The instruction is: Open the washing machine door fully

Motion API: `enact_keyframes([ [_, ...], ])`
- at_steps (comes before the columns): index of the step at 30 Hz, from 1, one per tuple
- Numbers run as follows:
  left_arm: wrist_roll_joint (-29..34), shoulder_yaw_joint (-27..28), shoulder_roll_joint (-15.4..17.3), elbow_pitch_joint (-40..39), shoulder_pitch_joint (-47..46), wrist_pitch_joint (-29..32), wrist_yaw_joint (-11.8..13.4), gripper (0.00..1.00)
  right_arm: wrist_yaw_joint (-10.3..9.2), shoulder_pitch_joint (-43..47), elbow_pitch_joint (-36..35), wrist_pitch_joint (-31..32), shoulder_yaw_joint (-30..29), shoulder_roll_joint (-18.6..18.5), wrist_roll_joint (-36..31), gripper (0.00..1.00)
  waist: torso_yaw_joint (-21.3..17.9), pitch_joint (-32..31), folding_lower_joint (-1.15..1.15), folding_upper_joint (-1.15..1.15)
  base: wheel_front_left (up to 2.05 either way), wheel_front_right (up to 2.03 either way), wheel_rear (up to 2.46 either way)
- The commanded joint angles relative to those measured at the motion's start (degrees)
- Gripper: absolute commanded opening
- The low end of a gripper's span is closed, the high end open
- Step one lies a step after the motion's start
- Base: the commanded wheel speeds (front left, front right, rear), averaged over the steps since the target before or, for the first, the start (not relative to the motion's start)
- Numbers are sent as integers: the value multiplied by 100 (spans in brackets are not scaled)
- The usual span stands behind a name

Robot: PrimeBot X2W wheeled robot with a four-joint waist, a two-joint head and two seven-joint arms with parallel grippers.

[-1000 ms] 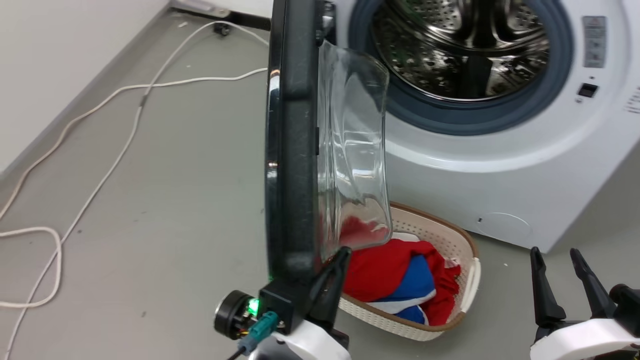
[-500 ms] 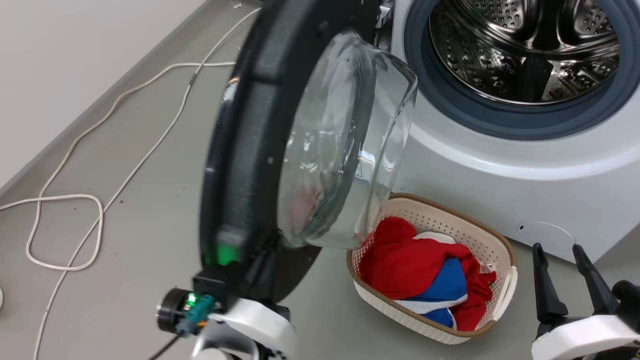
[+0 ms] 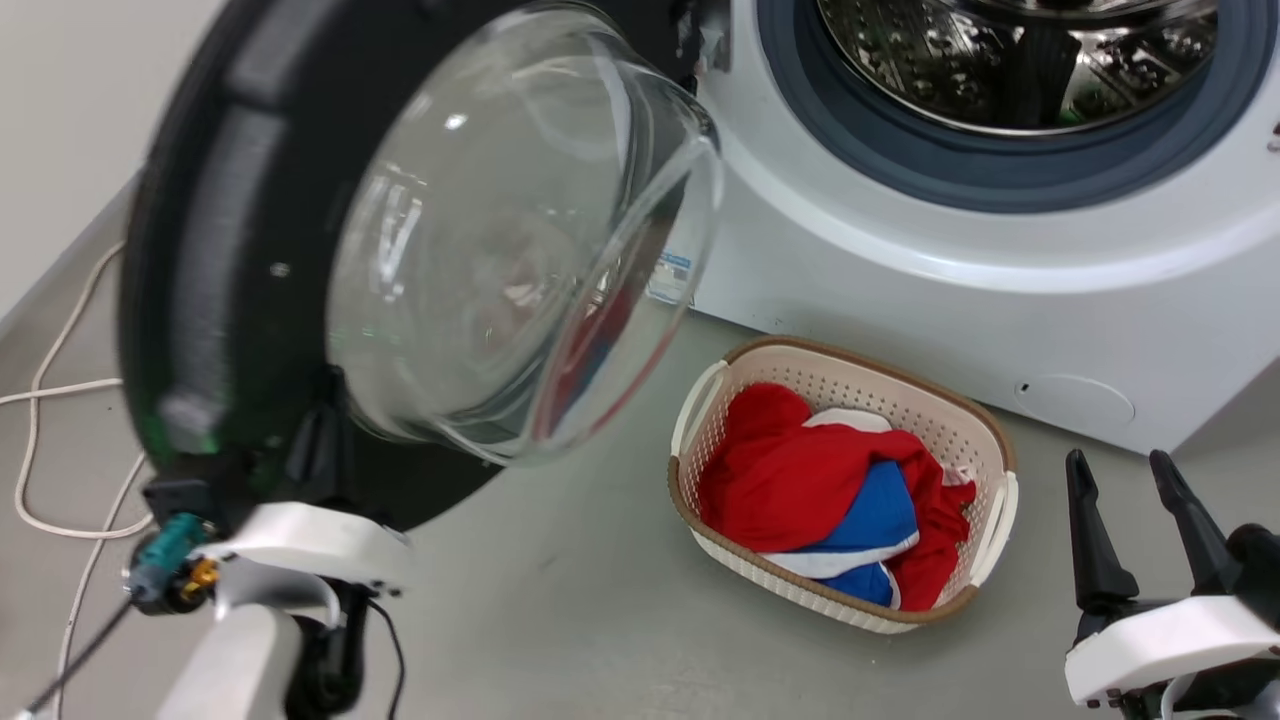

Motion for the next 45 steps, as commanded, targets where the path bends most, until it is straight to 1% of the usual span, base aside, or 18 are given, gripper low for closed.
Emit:
enact_keyframes([
  [1, -49, 176, 115, 124, -166, -52, -29, 0, 1, -103, -50, 13, 5, 3, -37, 100, -89, 123, 0, 0, 0, 0, 0],
  [6, -178, 582, 242, 566, -437, -116, -211, 0, 1, -194, -74, 58, 18, -7, -117, 100, -178, 296, 0, 0, 0, 0, 0],
  [12, -139, 945, 316, 990, -638, -152, -339, 0, 1, -283, -32, 67, 40, -40, -154, 100, -244, 379, 0, 0, 0, 0, 0],
  [18, 5, 1355, 218, 1176, -708, -158, -485, 0, 1, -343, 29, 21, 77, -45, -130, 100, -271, 389, 0, 0, 0, 0, 0],
  [24, 303, 1549, 30, 1152, -487, -157, -577, 0, 1, -315, 121, -36, 99, -44, -96, 100, -280, 263, 0, 0, 0, 0, 0],
  [28, 519, 1642, -112, 995, -238, -152, -549, 0, 1, -229, 224, -87, 122, -33, -58, 100, -290, 51, 0, 0, 0, 0, 0],
  [32, 780, 1643, -192, 678, 145, -147, -464, 0, 1, -147, 305, -144, 161, -21, -88, 100, -302, -186, 0, 0, 0, 0, 0],
  [38, 1031, 1380, -287, 152, 767, -83, -357, 0, 1, -9, 378, -204, 166, -5, -59, 100, -333, -487, 0, 0, 0, 0, 0],
  [45, 1053, 1064, -415, -562, 1306, 326, -303, 0, 1, 140, 463, -247, 209, 2, 38, 100, -500, -838, 0, 0, 0, 0, 0],
])
